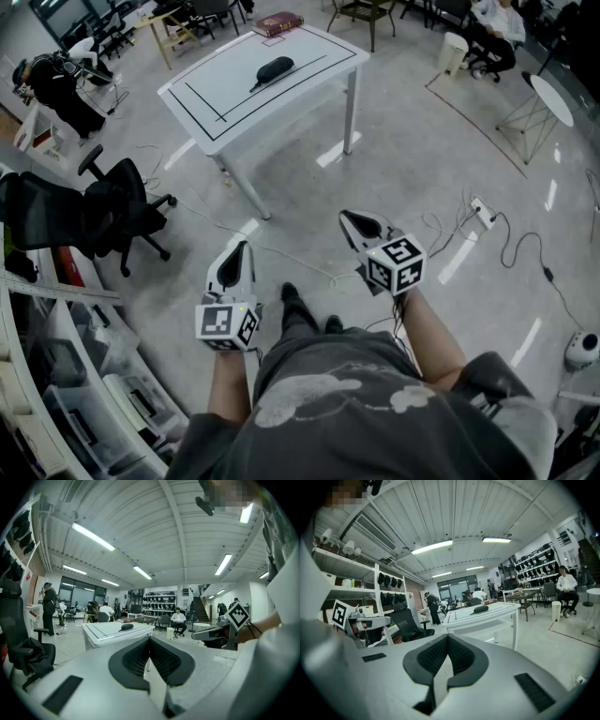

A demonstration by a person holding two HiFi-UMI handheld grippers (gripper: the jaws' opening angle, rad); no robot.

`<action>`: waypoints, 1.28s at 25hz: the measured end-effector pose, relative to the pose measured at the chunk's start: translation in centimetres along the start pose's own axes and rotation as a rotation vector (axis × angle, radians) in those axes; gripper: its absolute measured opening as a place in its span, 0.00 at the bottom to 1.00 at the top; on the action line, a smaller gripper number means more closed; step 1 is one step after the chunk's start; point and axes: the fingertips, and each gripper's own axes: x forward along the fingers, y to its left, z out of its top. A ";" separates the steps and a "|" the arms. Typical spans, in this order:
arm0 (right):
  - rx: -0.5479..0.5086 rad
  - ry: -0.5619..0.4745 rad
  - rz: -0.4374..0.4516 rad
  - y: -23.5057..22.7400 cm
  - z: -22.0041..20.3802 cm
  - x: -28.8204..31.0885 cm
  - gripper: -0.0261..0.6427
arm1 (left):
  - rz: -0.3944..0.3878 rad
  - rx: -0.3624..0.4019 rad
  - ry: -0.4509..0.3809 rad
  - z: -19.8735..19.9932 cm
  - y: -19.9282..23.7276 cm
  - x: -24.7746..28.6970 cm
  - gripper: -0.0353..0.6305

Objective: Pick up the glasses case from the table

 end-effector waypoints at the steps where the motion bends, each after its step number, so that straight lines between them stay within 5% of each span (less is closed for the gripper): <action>1: -0.002 -0.001 -0.001 0.1 0.0 -0.1 0.04 | -0.001 0.003 0.000 0.0 -0.1 -0.1 0.06; 19: -0.009 0.020 -0.016 -1.5 -0.7 0.2 0.04 | -0.008 0.017 0.018 -0.2 -1.4 1.5 0.06; 32: 0.003 0.036 -0.099 -7.4 0.7 7.2 0.04 | -0.022 0.022 0.048 -1.5 5.1 10.1 0.06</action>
